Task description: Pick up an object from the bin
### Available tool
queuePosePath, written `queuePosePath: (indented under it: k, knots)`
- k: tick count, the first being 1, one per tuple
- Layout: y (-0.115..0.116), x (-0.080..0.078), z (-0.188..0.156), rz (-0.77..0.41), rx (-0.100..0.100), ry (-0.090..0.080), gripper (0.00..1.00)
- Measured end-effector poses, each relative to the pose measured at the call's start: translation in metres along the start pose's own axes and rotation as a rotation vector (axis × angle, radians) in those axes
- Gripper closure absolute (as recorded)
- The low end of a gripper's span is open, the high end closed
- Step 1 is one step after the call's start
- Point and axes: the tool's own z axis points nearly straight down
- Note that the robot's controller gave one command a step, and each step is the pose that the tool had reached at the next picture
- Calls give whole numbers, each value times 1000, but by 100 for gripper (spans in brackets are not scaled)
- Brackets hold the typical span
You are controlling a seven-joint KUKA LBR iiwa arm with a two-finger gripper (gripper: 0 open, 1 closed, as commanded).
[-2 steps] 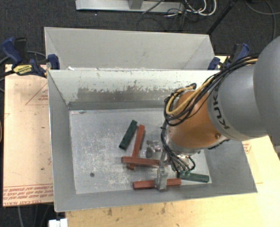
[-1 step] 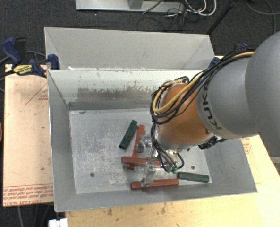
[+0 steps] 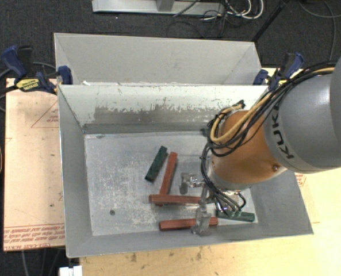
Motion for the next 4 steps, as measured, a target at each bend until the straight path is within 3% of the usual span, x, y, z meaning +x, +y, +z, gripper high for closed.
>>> queuePosePath:
  k: [1, 2, 3, 4]
  knots:
    - [38, -35, 31, 84, -1, -1, 0]
    - [45, -40, 30, 317, -2, 0, 0]
    - [45, -41, 25, 316, -3, 4, 100]
    - [46, -44, -81, 314, -2, -6, 100]
